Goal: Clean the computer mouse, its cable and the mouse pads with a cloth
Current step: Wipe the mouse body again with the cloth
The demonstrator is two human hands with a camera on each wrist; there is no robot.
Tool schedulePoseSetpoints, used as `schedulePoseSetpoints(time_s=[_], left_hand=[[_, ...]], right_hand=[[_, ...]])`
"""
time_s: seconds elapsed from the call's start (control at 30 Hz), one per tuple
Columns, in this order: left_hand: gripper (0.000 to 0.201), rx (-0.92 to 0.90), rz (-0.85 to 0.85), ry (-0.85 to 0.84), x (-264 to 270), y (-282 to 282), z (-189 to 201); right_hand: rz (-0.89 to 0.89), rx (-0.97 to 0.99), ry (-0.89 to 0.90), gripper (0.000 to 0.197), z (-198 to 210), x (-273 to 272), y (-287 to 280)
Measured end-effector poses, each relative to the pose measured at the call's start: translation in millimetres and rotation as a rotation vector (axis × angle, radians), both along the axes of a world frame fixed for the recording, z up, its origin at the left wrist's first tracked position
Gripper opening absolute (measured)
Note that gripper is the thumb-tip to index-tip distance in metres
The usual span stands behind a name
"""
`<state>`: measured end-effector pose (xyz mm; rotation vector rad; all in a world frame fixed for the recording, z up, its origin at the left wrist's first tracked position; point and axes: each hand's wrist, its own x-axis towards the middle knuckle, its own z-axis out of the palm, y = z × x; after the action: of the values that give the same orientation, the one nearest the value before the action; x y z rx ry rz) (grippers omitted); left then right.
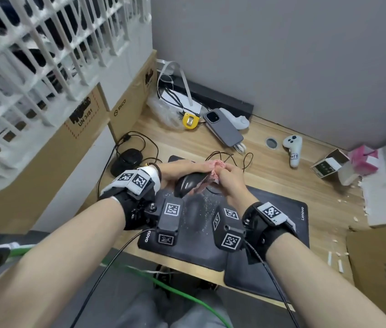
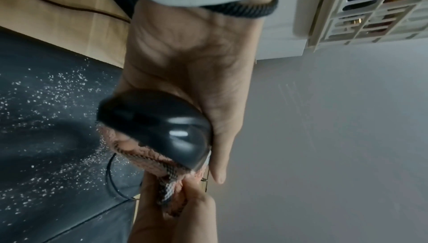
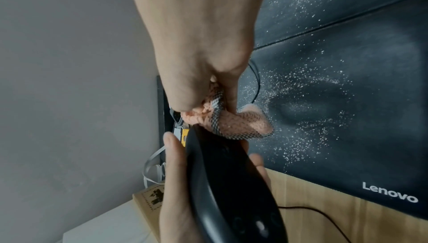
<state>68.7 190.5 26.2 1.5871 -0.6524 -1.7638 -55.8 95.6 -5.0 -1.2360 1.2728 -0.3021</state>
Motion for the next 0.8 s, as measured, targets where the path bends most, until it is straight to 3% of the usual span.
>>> schedulePoseSetpoints(time_s=[0.13, 0.2, 0.27, 0.33, 0.43, 0.7, 0.8], left_hand=[[0.054, -0.047, 0.031, -0.109, -2, 3, 4], [0.047, -0.026, 0.052, -0.284, -1, 5, 4], [0.059, -0.008, 0.043, -0.507, 0, 7, 2], [0.048, -0.026, -0.025, -0.613, -1, 10, -1], [0.033, -0.019, -0.034, -0.579, 2, 15, -11], [0.040, 0.016, -0.130, -0.647, 2, 11, -7], [0.059, 0.003, -0.179, -0.753, 7, 21, -13]], right_hand=[[0.005, 0.027, -0.014, 0.023, 7, 2, 2], [0.011, 0.013, 0.005, 0.023, 7, 1, 4], [0.004, 0.010, 0.010, 0.022, 6, 1, 7], [-0.022, 0.018, 0.008, 0.022, 6, 1, 9], [-0.047, 0.030, 0.001, 0.023, 6, 3, 12], [-0.096, 0.009, 0.044, 0.024, 6, 1, 14], [-0.154, 0.013, 0.078, 0.022, 4, -5, 13]])
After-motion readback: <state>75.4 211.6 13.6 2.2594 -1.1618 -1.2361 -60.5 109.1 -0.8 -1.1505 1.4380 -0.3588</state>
